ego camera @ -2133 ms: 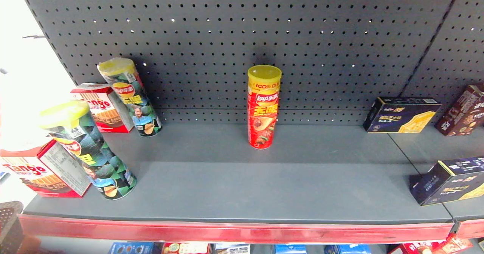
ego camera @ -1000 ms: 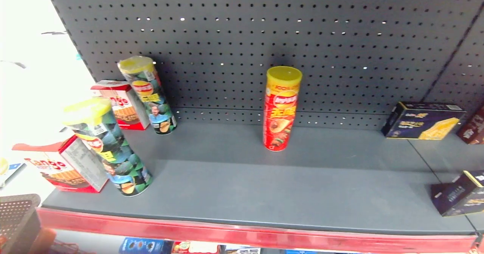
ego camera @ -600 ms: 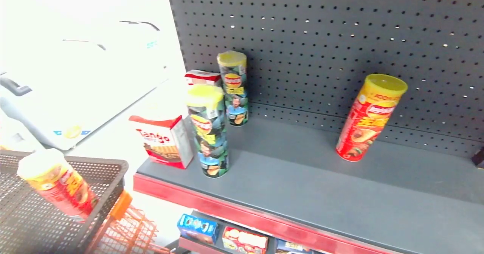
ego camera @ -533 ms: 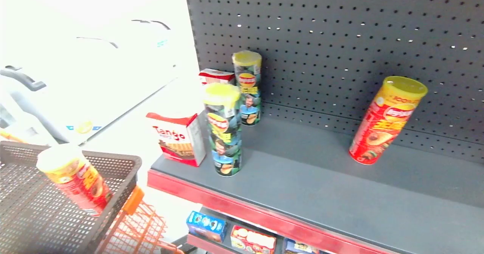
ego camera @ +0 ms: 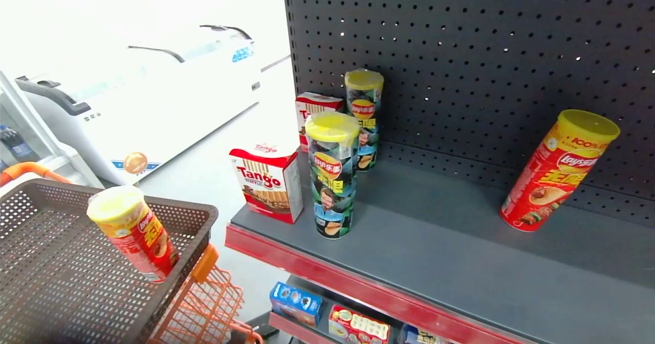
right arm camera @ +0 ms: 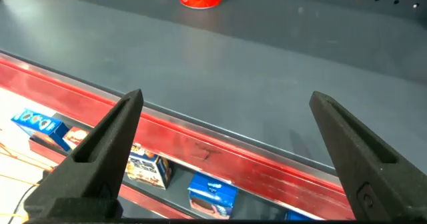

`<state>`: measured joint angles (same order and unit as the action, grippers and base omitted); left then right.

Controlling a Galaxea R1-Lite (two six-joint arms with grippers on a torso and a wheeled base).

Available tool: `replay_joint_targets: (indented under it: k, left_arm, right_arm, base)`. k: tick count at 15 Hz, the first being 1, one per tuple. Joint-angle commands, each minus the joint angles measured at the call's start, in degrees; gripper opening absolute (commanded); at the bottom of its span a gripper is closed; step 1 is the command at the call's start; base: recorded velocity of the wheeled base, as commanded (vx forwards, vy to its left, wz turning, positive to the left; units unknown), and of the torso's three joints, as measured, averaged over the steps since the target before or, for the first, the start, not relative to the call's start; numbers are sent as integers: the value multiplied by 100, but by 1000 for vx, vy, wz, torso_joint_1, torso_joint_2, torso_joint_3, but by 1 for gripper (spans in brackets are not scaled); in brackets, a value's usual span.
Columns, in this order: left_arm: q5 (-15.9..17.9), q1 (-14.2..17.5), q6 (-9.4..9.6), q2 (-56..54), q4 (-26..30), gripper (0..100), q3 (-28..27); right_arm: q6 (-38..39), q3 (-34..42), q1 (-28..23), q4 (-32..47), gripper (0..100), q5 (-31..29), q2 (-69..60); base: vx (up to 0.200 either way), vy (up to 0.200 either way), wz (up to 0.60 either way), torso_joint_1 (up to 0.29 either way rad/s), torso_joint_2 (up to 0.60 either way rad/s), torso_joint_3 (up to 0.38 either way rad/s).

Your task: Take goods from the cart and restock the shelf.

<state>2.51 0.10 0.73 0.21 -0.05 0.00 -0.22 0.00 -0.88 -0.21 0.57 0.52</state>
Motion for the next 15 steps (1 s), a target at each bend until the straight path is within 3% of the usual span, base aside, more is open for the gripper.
replay_joint_targets:
  k: [1, 5, 6, 7, 8, 9, 10, 12, 15]
  left_arm:
    - [4, -1, 6, 6, -4, 100, 0]
    - [65, -1, 6, 6, 22, 100, -18]
    - [83, 8, 278, 23, 49, 100, -158]
    - [65, 8, 709, 375, 75, 100, -633]
    - [13, 17, 823, 1306, 146, 100, -1389]
    - [-216, -344, 832, 1966, 146, 100, -1907]
    - [-603, -440, 674, 2572, 102, 100, -2127]
    - [-603, 254, 595, 3319, -74, 100, -2373]
    - [-620, 887, 604, 4277, -188, 100, -2355]
  right_arm:
    - [-4, 0, 0, -6, 100, 4, 9]
    - [-4, 0, 0, -6, 100, 4, 9]
    - [-4, 0, 0, -6, 100, 4, 9]
    - [-4, 0, 0, -6, 100, 4, 9]
    - [-4, 0, 0, 3, 100, 4, 9]
    - [-4, 0, 0, -6, 100, 4, 9]
    - [-4, 0, 0, -6, 100, 4, 9]
    - [-4, 0, 0, -6, 100, 4, 9]
    - [-4, 0, 0, -6, 100, 4, 9]
  base:
    - [0, 0, 0, 0, 0, 0]
    - [0, 0, 0, 0, 0, 0]
    - [0, 0, 0, 0, 0, 0]
    - [0, 0, 0, 0, 0, 0]
    - [0, 0, 0, 0, 0, 0]
    - [0, 0, 0, 0, 0, 0]
    - [0, 0, 0, 0, 0, 0]
    - [0, 0, 0, 0, 0, 0]
    - [0, 0, 0, 0, 0, 0]
